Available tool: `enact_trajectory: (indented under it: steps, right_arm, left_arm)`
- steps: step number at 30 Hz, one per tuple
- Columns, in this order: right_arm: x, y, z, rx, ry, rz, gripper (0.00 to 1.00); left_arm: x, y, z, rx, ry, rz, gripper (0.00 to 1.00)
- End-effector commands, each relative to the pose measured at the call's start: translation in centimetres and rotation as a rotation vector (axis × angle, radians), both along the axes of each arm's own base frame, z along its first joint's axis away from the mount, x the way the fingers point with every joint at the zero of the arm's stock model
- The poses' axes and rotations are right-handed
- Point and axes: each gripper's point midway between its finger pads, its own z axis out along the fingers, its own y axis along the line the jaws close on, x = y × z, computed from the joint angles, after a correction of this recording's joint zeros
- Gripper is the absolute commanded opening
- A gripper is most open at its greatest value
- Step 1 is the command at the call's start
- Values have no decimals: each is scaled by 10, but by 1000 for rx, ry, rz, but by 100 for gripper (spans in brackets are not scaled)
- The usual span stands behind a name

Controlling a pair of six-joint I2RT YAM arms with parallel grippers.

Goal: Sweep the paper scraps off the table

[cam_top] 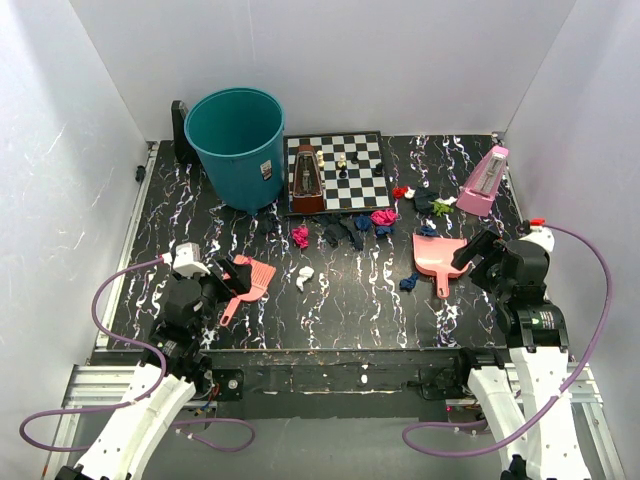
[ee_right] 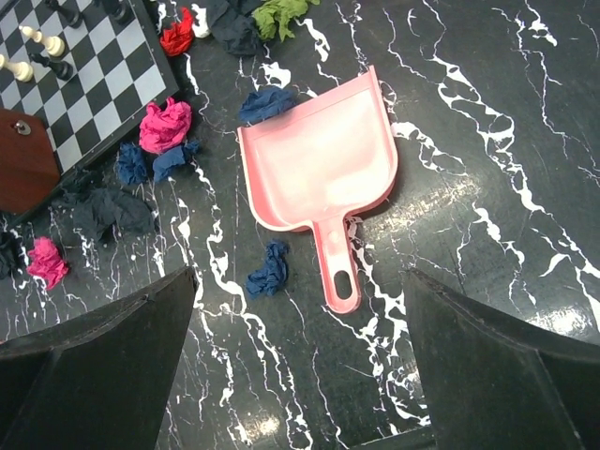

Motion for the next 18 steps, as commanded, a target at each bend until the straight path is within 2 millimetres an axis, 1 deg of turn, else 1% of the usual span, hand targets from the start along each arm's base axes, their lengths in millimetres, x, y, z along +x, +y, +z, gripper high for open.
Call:
enact_trajectory:
  steps: [1,3,4,7,11,14,18]
  right_arm:
    - [1,7,9,15,-5,38,98]
    - [1,19,9,25,5,126,98]
    - [2,20,7,23,17,133,98]
    - [4,16,-5,-2,78,125,98]
    - [11,31,-24,23,177,198,98]
    - [14,32,-41,-2,271,207,98]
    - [18,40,-56,-5,327,240,96]
  left_arm:
    - [1,-4,-2,2,-5,-20,98]
    - [2,-5,-3,3,0,-28,98]
    - [3,-6,-4,5,6,-31,98]
    - [4,-8,-5,8,13,-39,98]
    - [5,-10,-6,11,22,-46,98]
    - [5,-10,-6,10,19,-46,98]
    - [3,-9,-5,6,9,-47,98]
